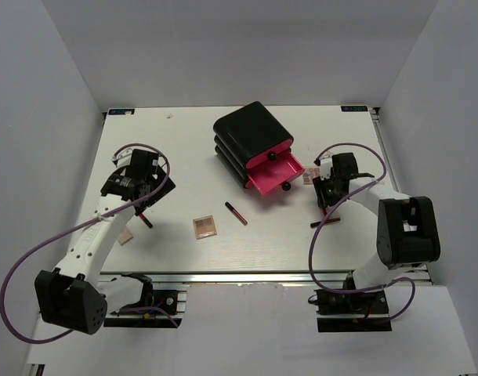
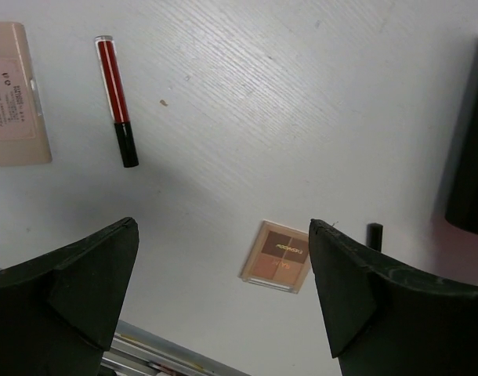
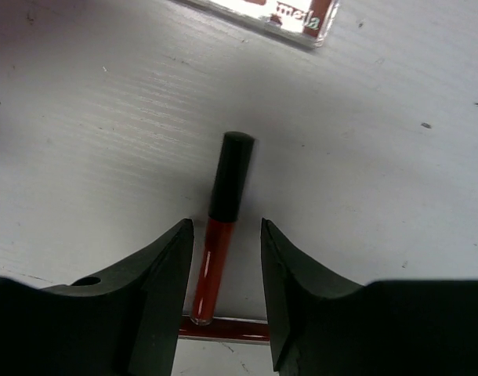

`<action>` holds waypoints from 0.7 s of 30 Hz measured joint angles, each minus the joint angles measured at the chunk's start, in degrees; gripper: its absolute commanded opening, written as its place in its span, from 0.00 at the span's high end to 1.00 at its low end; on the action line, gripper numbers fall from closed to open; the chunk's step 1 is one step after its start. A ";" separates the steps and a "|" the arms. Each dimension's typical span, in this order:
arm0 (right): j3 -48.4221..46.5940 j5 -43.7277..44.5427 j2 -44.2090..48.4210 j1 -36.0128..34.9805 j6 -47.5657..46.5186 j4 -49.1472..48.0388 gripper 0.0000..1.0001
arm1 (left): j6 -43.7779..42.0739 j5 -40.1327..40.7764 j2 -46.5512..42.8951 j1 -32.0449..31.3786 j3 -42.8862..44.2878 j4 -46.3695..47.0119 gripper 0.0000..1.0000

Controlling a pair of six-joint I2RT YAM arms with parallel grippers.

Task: Organize the makeup

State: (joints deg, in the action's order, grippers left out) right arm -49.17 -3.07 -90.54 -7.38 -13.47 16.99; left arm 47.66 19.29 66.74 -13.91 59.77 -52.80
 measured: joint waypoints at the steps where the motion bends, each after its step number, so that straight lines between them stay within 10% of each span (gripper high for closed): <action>1: 0.24 0.13 -0.31 -0.28 0.02 -0.28 0.55 | 0.04 0.20 -0.57 0.26 -0.83 0.07 0.02; 9: 0.33 0.33 -1.33 -1.81 0.87 -2.10 0.71 | -0.68 0.33 -1.40 4.13 -3.15 -0.66 0.02; 15: 0.35 0.00 -1.36 -1.36 1.27 -2.69 1.00 | -1.22 -0.07 -2.14 7.48 -4.15 -0.52 0.02; 21: -0.55 -5.20 -0.85 2.82 0.50 -1.86 1.00 | -1.92 -3.30 -2.32 15.47 -6.54 -0.33 0.02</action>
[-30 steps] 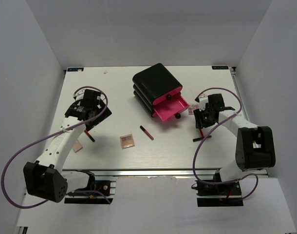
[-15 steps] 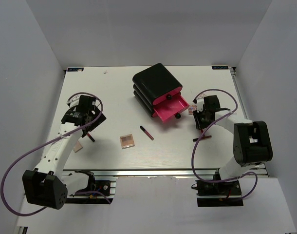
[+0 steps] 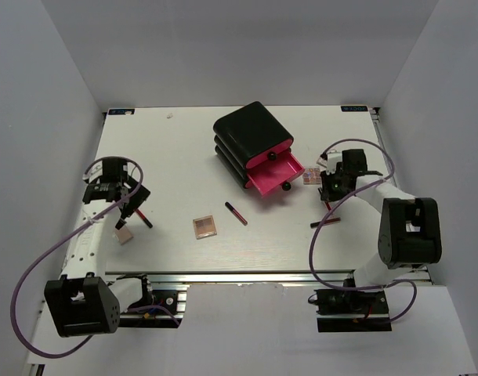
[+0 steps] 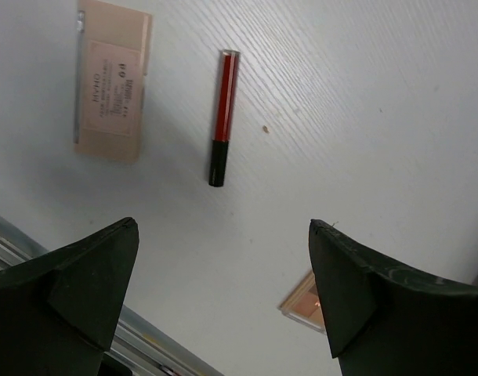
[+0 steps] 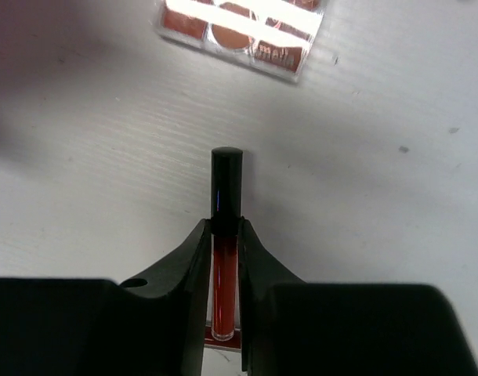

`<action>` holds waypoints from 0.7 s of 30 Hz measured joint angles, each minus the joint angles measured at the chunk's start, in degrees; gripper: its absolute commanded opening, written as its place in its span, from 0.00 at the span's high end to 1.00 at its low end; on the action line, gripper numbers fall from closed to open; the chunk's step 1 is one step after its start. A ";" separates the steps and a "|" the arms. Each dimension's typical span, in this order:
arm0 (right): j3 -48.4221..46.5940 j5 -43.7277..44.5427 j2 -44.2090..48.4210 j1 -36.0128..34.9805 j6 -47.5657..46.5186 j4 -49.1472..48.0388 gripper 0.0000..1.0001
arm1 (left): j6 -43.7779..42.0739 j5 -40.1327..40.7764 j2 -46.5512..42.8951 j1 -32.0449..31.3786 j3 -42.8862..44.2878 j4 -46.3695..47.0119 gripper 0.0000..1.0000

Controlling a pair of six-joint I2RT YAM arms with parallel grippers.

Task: Organize the makeup

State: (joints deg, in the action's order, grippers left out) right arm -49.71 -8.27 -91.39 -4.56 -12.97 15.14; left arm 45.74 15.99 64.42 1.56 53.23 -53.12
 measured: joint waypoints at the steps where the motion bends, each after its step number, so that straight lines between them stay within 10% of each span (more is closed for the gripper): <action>1: -0.63 -1.77 0.55 0.85 -0.57 0.50 1.00 | -0.04 -0.39 0.00 1.57 -0.11 -0.02 0.02; 13: -4.52 -31.32 25.20 -3.43 -39.65 1.73 1.00 | 0.92 -6.56 5.03 10.78 -0.59 1.03 0.16; 21: -8.07 -28.83 11.85 -15.74 -62.03 0.15 0.99 | 0.48 -10.71 11.30 10.78 -1.64 3.65 0.19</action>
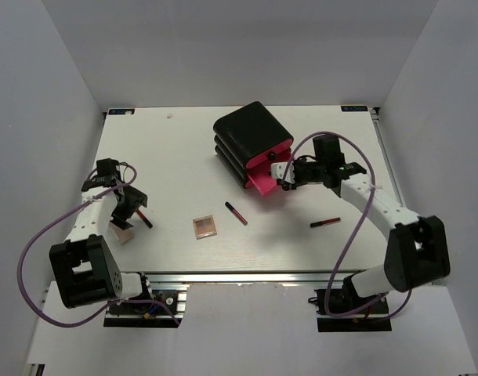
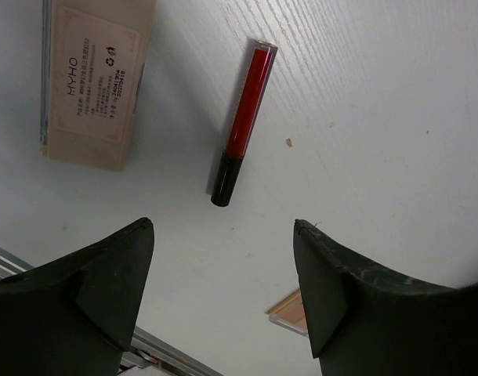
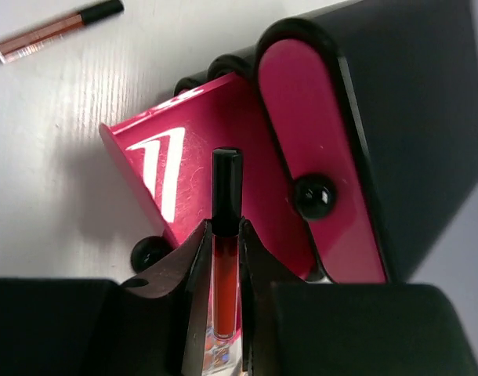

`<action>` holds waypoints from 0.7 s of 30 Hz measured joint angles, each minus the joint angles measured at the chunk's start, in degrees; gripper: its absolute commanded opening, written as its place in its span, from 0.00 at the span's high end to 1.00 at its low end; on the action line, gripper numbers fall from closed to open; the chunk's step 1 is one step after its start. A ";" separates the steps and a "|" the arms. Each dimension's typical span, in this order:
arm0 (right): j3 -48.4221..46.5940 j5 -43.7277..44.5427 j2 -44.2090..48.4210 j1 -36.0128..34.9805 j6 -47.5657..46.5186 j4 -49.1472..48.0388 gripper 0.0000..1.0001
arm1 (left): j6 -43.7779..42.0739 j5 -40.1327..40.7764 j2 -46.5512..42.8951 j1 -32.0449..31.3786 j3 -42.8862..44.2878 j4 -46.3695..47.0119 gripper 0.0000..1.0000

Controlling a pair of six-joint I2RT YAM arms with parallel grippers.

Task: Organize the makeup

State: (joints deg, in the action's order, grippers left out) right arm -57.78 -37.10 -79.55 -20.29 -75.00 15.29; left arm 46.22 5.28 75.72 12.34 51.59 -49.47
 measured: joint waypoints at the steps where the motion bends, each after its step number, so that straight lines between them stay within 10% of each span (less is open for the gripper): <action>1: -0.63 0.85 -1.97 -0.59 -2.19 0.00 0.93 | -0.26 -0.13 0.26 0.00 -0.02 0.15 0.19; 5: -1.95 3.23 -6.49 -1.79 -8.31 0.35 0.49 | -0.83 -0.33 0.35 0.00 -0.26 0.66 0.20; 8: -3.72 4.37 -8.11 -2.40 -10.21 0.35 0.36 | -0.96 -0.46 0.37 -0.02 -0.85 1.16 0.24; 21: -2.84 4.68 -0.26 -2.10 3.17 -4.26 0.38 | -1.31 -0.50 10.05 -1.36 -0.76 4.48 0.38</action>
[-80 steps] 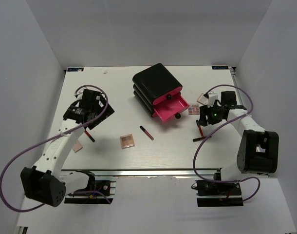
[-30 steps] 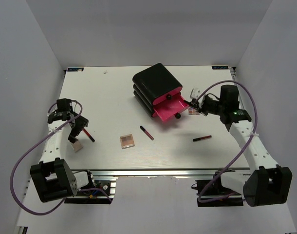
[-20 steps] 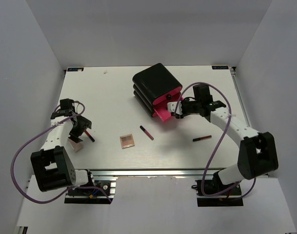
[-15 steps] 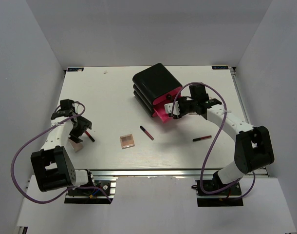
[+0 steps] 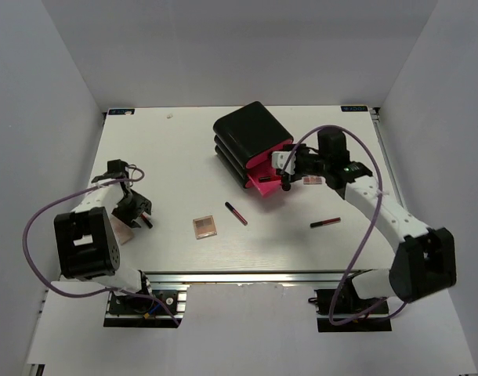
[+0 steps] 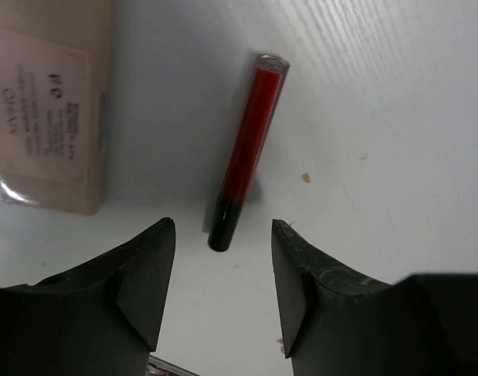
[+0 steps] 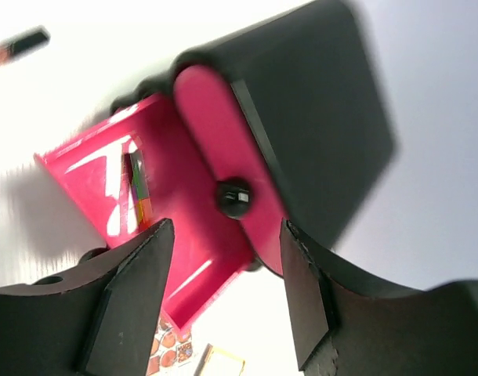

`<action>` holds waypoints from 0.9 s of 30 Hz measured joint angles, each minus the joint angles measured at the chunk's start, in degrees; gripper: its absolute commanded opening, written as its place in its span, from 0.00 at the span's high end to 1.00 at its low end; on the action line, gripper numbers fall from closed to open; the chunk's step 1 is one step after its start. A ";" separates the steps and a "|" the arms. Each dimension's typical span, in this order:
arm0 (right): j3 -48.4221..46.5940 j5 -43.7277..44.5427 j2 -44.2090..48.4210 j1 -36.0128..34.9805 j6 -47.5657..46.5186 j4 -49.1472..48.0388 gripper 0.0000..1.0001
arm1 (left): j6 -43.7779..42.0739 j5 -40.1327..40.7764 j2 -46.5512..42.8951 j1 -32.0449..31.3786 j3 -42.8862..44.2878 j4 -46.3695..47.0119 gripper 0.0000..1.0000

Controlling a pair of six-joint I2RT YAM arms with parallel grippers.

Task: Organize the makeup

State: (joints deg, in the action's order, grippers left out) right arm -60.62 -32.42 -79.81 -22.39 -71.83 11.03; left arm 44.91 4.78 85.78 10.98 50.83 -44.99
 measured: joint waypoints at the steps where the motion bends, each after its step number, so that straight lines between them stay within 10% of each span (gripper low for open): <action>1: 0.59 -0.46 2.23 0.37 2.51 -1.14 0.38 | -0.07 0.17 1.51 -0.46 0.63 0.17 0.38; 11: 6.45 -2.95 16.15 3.32 19.67 -4.87 0.31 | -2.10 1.40 8.76 -2.45 3.54 2.08 0.60; 17: 8.44 -2.97 19.45 7.65 28.85 -5.27 0.19 | -3.45 1.29 8.81 -2.45 3.54 2.60 0.91; 19: 9.57 -2.27 20.33 9.09 31.89 -5.62 0.35 | -3.54 0.76 8.46 -2.51 3.54 3.30 0.93; 20: 10.12 -2.01 20.59 9.97 33.73 -5.60 0.62 | -3.56 0.26 8.15 -2.71 3.54 3.80 0.95; 23: 10.82 -2.43 20.50 12.87 38.64 -5.33 0.98 | -3.74 -1.92 5.49 -5.01 3.69 5.68 1.00; 27: 10.82 -3.72 19.87 16.98 45.94 -5.22 1.00 | -4.61 -6.12 -2.08 -15.30 4.31 13.33 1.00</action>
State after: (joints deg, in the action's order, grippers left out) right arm -49.80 -36.14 -59.94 -5.41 -25.89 5.80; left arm 40.29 -1.34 83.70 -4.32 55.13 -31.66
